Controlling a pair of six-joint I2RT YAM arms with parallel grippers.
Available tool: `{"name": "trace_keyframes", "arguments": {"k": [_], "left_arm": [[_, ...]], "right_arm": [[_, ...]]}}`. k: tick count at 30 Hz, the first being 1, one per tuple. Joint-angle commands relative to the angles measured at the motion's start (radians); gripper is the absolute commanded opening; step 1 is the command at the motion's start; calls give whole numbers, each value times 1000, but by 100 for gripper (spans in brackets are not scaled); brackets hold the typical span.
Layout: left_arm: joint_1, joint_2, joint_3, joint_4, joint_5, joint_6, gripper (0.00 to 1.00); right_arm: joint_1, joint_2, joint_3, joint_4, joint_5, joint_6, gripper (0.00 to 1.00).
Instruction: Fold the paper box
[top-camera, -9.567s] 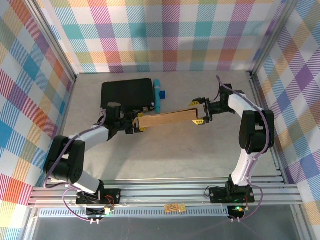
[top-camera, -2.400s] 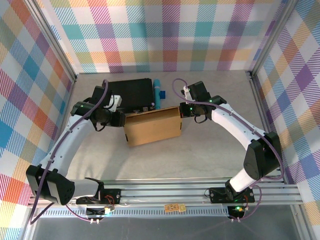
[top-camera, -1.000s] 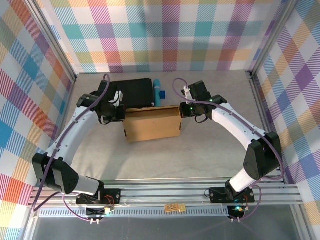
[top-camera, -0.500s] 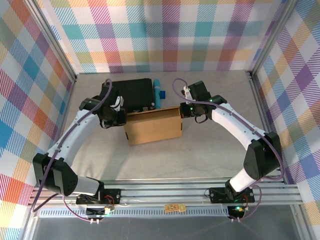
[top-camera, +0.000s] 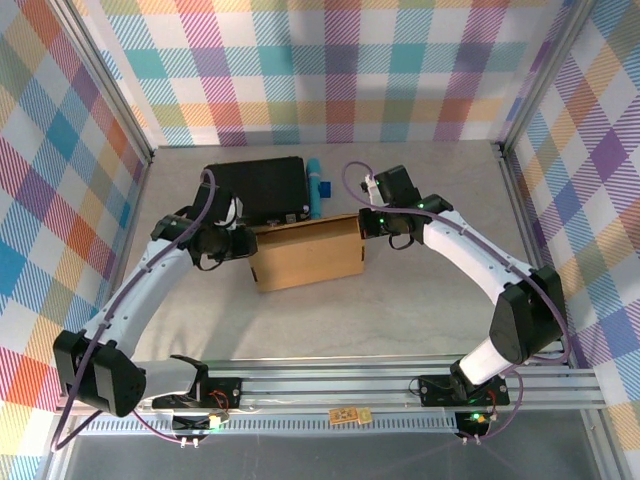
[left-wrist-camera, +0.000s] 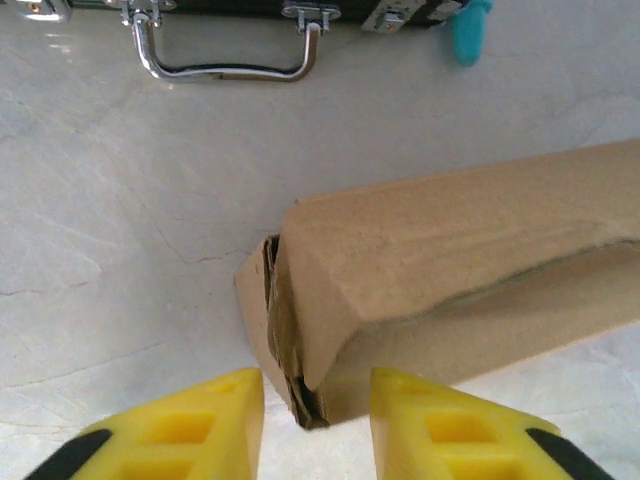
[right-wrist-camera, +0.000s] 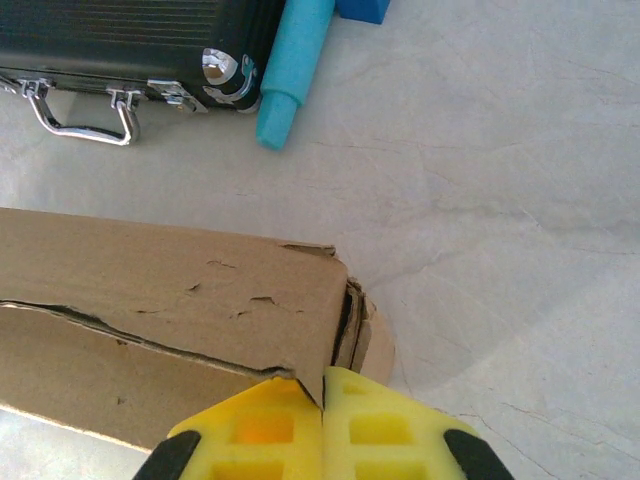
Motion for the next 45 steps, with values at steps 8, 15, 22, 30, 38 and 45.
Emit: {"name": "trace_keyframes", "arguments": {"k": [8,15,22,30,38,45], "left_arm": [[-1,-90,88,-89,20,-443,63],[43,-85,70,-16,51,-1041,71],[45,-50,-4,124,101,-1343,75],[45,-32,-35,40,153,-1378,75],[47,-30,-158,220,164,-1414,72],[47,-39,-196,237,154,-1410,61]], "right_arm": [[19,-8,-61,-51,12,-20,0],[23,-12,-63,-50,9,-20,0],[24,-13,-66,-43,1,-21,0],[24,-13,-69,-40,0,-24,0],[24,-16,-70,-36,-7,-23,0],[24,-45,-98,-7,-16,-34,0]]}}
